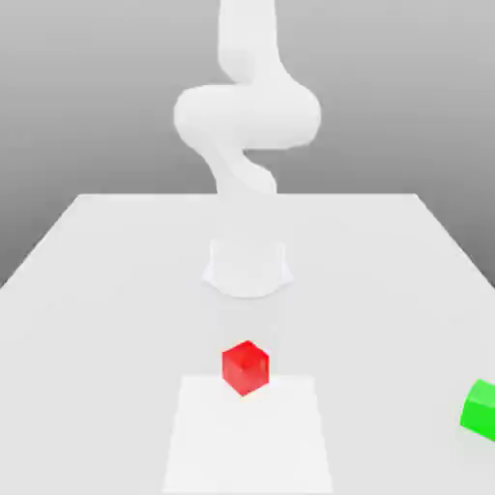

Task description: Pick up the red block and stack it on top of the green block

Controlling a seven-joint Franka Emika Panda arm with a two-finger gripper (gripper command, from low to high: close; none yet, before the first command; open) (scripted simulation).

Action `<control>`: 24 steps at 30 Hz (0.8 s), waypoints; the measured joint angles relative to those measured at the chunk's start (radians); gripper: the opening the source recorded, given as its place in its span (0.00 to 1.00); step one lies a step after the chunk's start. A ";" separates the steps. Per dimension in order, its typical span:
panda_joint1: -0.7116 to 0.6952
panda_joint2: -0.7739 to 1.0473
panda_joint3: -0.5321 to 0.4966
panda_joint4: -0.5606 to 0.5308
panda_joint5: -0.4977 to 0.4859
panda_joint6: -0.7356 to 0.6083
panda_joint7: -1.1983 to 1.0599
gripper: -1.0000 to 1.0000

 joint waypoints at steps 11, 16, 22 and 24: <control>-0.118 0.299 0.143 -0.368 0.060 0.260 0.418 0.50; -0.166 0.475 0.193 -0.559 0.097 0.407 0.641 0.50; -0.226 0.702 0.211 -0.604 -0.006 0.586 0.818 0.50; -0.228 0.751 0.192 -0.597 -0.078 0.627 0.869 0.50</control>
